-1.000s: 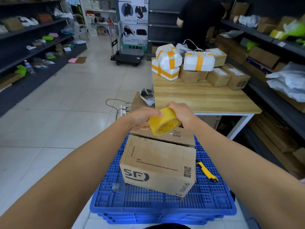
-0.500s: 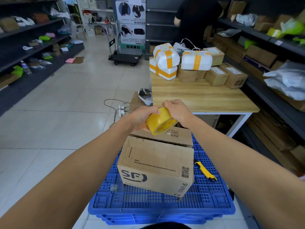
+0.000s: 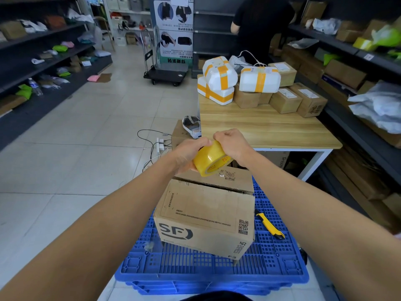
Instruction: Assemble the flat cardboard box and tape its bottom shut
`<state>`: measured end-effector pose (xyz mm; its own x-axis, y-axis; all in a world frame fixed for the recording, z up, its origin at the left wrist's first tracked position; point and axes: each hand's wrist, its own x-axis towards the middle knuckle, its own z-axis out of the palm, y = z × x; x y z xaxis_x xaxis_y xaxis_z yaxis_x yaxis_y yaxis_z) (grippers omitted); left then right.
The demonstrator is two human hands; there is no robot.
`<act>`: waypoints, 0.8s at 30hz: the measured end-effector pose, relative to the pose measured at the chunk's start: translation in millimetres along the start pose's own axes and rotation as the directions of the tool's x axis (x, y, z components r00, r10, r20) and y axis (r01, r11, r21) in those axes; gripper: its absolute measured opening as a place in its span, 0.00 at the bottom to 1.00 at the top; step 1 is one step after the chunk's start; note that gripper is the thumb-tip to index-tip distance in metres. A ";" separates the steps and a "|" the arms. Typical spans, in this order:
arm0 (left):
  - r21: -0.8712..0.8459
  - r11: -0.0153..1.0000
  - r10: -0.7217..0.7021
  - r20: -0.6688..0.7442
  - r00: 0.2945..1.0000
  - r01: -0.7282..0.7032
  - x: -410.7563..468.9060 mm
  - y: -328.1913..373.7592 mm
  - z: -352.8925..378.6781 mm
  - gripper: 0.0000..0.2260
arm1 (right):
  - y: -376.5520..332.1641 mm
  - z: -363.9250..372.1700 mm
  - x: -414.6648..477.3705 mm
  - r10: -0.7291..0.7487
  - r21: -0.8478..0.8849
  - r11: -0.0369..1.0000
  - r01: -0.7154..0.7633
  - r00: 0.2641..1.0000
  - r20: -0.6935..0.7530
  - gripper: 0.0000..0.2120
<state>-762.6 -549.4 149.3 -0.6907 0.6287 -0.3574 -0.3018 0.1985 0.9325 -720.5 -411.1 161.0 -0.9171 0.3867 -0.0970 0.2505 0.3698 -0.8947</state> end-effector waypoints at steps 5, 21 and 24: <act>-0.020 0.999 0.050 0.021 0.999 -0.049 -4.0 -3.7 -3.5 0.08 | 1.6 -0.3 -0.8 0.035 0.031 0.999 -0.034 0.999 -0.030 0.19; -0.014 0.998 0.062 0.019 0.998 -0.061 -5.3 -3.1 -6.0 0.06 | 0.0 0.7 -1.8 0.087 0.055 0.995 -0.084 0.994 -0.066 0.16; -0.023 0.998 0.059 0.078 0.995 -0.058 -5.3 -3.9 -8.0 0.09 | 0.1 -0.7 -2.2 0.100 0.063 0.993 -0.095 0.992 -0.073 0.12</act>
<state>-763.0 -559.5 147.1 -0.6542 0.6958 -0.2964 -0.2768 0.1445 0.9500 -718.2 -411.3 161.5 -0.8624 0.4822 -0.1538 0.3167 0.2771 -0.9071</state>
